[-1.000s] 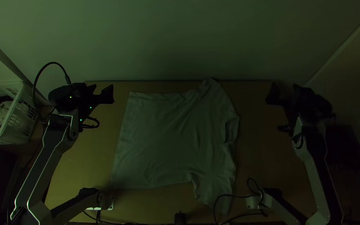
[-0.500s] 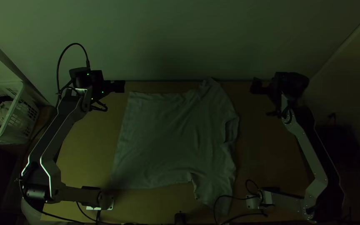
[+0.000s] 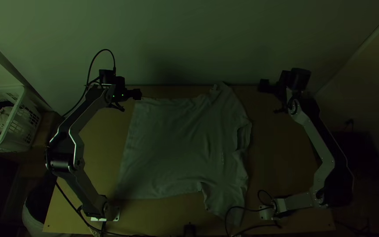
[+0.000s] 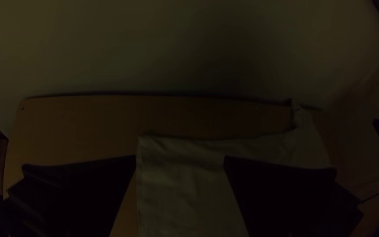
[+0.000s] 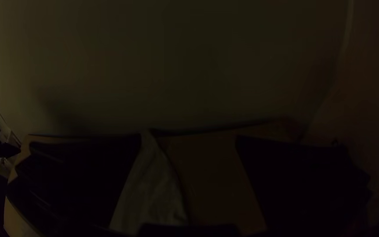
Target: Fold the t-shirt
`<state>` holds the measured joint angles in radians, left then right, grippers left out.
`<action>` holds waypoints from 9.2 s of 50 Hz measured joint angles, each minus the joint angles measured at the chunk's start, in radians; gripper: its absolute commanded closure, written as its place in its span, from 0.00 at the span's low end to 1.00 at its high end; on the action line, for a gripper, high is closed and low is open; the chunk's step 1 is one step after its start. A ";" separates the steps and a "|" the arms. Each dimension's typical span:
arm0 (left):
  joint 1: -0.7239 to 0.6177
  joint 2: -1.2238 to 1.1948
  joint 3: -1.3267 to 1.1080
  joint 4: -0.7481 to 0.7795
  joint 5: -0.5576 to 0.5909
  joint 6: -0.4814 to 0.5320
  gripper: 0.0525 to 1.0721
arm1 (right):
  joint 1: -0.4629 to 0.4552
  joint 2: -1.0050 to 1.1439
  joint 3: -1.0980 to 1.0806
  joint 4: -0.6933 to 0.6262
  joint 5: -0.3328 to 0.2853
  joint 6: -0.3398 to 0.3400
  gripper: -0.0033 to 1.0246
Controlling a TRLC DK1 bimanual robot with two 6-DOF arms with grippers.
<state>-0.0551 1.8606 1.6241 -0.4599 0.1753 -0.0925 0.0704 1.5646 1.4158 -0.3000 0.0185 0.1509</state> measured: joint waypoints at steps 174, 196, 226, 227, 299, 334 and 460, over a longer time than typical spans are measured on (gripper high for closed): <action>-0.048 0.206 0.193 -0.066 -0.198 0.043 0.98 | 0.113 0.924 0.849 -0.517 -0.021 0.150 0.78; -0.047 0.206 0.192 -0.019 -0.198 0.024 0.98 | 0.131 0.925 0.852 -0.496 0.016 0.132 0.97; 0.018 0.262 0.312 0.027 -0.194 -0.044 0.98 | 0.093 0.921 0.884 -0.416 0.038 0.129 0.97; 0.018 0.263 0.312 0.024 -0.194 -0.044 0.98 | 0.093 0.919 0.884 -0.416 0.038 0.128 0.97; 0.018 -0.030 -0.142 0.128 -0.175 -0.046 0.98 | 0.138 0.201 0.045 -0.413 0.023 0.072 0.97; 0.018 -0.219 -0.474 0.227 -0.171 -0.039 0.98 | 0.200 -0.031 -0.322 -0.328 0.023 0.073 0.97; 0.010 -0.838 -0.877 -0.731 -0.245 0.198 0.05 | 0.517 -0.504 -0.381 -0.898 -0.088 0.392 0.06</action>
<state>-0.0452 1.0229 0.7475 -1.1904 -0.0700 0.1051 0.5873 1.0607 1.0344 -1.1984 -0.0692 0.5430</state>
